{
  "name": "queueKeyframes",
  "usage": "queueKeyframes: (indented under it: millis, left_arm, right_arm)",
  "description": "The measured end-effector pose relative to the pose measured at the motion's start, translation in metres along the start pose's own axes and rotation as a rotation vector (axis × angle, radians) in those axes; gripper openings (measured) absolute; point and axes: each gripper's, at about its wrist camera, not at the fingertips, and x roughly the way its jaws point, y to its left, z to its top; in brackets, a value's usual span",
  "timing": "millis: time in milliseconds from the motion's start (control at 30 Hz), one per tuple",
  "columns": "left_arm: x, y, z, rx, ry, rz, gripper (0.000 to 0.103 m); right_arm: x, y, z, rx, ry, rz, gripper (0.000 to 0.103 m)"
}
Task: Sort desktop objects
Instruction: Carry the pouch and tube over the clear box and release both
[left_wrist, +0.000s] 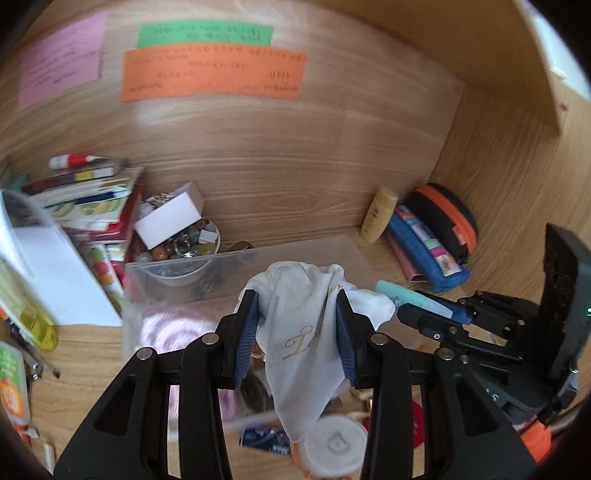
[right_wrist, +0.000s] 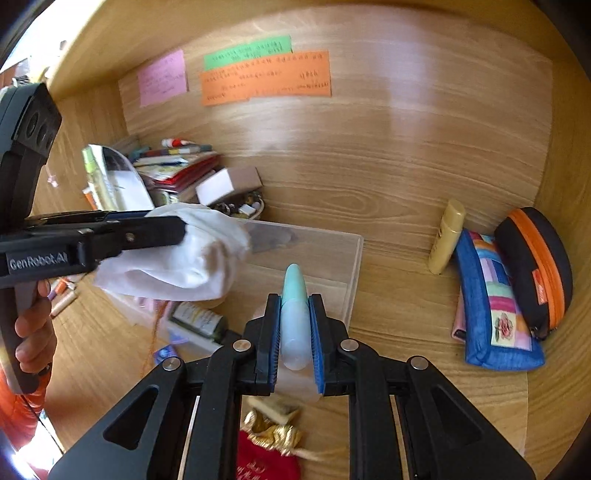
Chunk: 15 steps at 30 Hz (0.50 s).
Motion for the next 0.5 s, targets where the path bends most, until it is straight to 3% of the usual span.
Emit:
queueKeyframes:
  millis: [300, 500]
  left_arm:
    - [0.051, 0.013, -0.003, -0.01, 0.09, 0.023, 0.039]
    - [0.054, 0.014, -0.007, 0.015, 0.09, 0.017, 0.04]
  right_arm:
    - [0.041, -0.003, 0.018, -0.042, 0.071, -0.038, 0.013]
    - [0.069, 0.002, 0.02, -0.079, 0.126, -0.045, 0.013]
